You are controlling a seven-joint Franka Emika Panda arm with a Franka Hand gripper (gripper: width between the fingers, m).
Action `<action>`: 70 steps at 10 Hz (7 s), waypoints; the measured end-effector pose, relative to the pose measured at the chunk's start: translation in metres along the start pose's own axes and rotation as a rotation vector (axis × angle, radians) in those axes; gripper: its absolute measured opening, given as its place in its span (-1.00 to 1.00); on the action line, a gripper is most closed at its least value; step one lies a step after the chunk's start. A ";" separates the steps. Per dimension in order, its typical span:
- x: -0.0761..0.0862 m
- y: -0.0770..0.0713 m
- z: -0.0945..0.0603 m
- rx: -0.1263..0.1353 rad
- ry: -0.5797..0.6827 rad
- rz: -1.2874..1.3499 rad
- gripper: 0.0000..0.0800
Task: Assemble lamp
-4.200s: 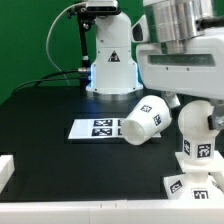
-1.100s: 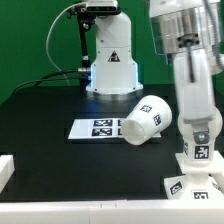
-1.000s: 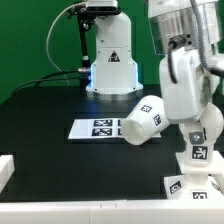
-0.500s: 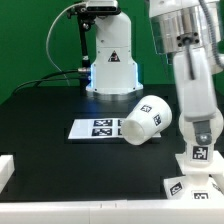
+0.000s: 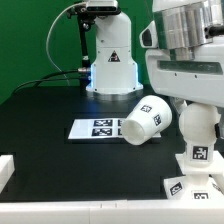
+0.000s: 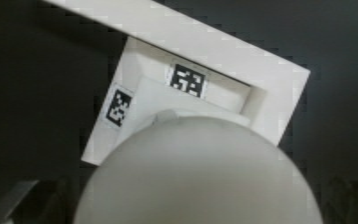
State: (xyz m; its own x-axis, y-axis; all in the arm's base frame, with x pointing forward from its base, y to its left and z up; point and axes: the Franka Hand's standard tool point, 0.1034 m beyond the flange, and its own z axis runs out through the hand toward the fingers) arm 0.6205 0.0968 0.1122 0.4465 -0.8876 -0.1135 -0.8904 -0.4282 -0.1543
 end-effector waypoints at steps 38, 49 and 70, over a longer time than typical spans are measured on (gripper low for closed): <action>0.023 0.061 -0.074 -0.089 -0.006 -0.709 0.75; 0.045 0.147 -0.042 -0.221 -0.304 -0.692 0.75; 0.027 0.244 0.022 -0.358 -0.967 -0.312 0.75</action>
Offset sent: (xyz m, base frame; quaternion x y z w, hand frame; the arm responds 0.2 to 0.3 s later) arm 0.0050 0.0009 0.0036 -0.0616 0.0529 -0.4696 0.8791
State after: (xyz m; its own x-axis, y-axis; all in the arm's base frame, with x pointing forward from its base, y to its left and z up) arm 0.4172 -0.0281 0.0496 0.3989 -0.2873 -0.8708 -0.6295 -0.7764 -0.0322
